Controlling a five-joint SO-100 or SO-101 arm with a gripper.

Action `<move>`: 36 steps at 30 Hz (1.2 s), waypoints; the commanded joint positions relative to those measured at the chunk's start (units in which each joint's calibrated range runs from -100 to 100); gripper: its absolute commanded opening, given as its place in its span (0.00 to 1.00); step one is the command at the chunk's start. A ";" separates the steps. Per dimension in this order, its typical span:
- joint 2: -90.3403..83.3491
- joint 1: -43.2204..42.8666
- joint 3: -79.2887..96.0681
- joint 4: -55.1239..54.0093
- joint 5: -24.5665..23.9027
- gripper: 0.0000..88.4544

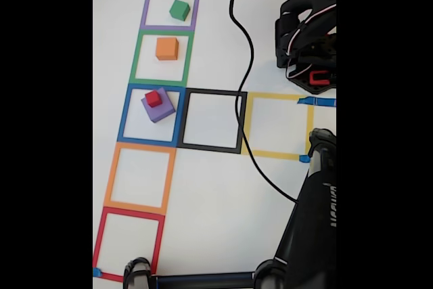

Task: Tower of hanoi

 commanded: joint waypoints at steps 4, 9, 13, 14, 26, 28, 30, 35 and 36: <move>-2.74 -5.88 -0.97 0.64 0.00 0.00; -3.95 -10.29 2.21 0.64 0.00 0.00; -6.62 -13.27 10.93 -2.11 0.00 0.01; -7.91 -13.94 14.93 -4.21 0.00 0.03; -20.02 -17.96 63.39 -43.08 0.00 0.20; -20.34 -17.68 71.84 -53.28 0.00 0.23; -20.34 -17.10 80.39 -64.94 0.00 0.26; -17.28 -16.14 91.21 -81.38 0.00 0.29; -16.63 -16.05 92.39 -83.57 0.00 0.29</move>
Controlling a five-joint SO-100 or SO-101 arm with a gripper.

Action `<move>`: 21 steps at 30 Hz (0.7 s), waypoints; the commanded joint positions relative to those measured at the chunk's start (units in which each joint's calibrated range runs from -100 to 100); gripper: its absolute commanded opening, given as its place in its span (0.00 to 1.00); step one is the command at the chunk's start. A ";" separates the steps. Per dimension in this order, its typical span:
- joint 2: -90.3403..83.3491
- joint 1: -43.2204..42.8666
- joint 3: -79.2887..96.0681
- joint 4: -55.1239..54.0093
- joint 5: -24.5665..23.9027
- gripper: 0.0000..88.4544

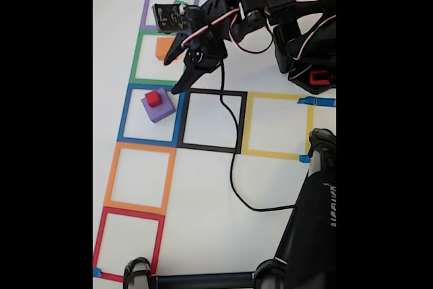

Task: Tower of hanoi

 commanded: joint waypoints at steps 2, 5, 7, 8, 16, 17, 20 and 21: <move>3.55 0.76 6.15 -16.69 0.36 0.30; 8.07 1.82 8.70 -25.27 0.36 0.31; 11.54 2.87 9.51 -30.29 0.36 0.32; 13.56 3.35 10.15 -33.45 0.36 0.32; 29.63 5.46 13.33 -54.50 0.36 0.33; 31.40 5.65 13.33 -56.20 0.36 0.33; 37.78 5.85 13.33 -62.84 0.36 0.33; 39.80 5.85 13.15 -64.70 0.36 0.33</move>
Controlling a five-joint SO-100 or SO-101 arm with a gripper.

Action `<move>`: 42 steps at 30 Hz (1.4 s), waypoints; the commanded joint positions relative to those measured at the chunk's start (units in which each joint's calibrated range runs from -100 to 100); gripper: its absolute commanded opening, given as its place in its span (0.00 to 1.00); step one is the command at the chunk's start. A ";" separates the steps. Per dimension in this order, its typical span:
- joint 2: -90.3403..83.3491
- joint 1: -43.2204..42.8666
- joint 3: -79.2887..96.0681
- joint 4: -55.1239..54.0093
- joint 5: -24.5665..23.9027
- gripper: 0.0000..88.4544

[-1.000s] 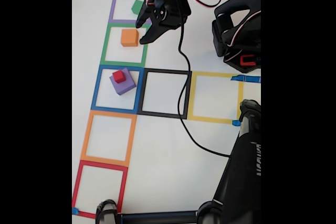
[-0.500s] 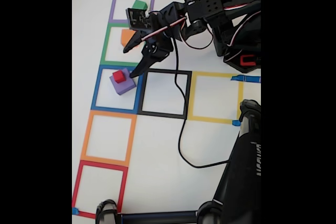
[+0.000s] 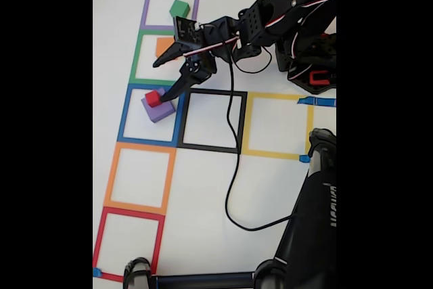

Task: Tower of hanoi

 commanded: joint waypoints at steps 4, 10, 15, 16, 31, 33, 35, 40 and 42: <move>13.20 0.17 -1.94 -14.59 0.36 0.33; 23.21 -1.07 -6.39 -20.83 0.36 0.33; 29.34 -1.84 -10.85 -23.42 0.36 0.33; 30.23 -1.94 -11.57 -23.58 0.36 0.33; 39.68 -5.29 -16.48 -26.58 0.36 0.32; 40.41 -5.87 -16.94 -26.82 0.36 0.32; 40.89 -6.44 -17.21 -26.98 0.36 0.32; 41.13 -7.21 -17.76 -27.22 0.36 0.31; 41.13 -7.30 -17.94 -27.22 0.36 0.31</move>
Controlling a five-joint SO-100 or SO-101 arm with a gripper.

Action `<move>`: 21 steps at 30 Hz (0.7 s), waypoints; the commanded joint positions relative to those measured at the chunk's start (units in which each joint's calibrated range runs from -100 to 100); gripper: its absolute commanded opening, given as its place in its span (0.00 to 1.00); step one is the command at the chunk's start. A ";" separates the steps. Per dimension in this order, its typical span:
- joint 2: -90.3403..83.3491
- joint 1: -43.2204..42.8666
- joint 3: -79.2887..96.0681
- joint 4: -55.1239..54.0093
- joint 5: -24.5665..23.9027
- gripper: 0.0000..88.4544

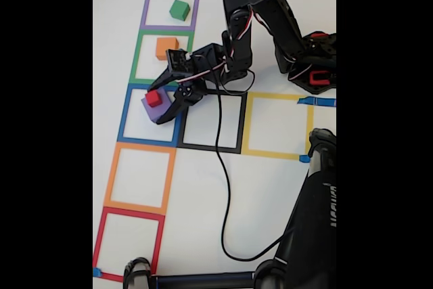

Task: Tower of hanoi

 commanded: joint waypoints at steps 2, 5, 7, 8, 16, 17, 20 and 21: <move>-0.40 -0.63 -1.65 -1.11 0.36 0.30; -0.16 -0.44 -1.65 -1.11 0.36 0.28; -0.08 -0.25 -1.65 -1.11 0.36 0.26; 0.00 -0.15 -1.65 -1.03 0.36 0.25; 0.08 -0.15 -1.65 -0.94 0.36 0.16; 0.00 -0.15 -1.65 -0.94 0.36 0.15; 0.00 -0.06 -1.56 -0.86 0.36 0.12; 0.08 0.04 -1.56 -0.86 0.36 0.11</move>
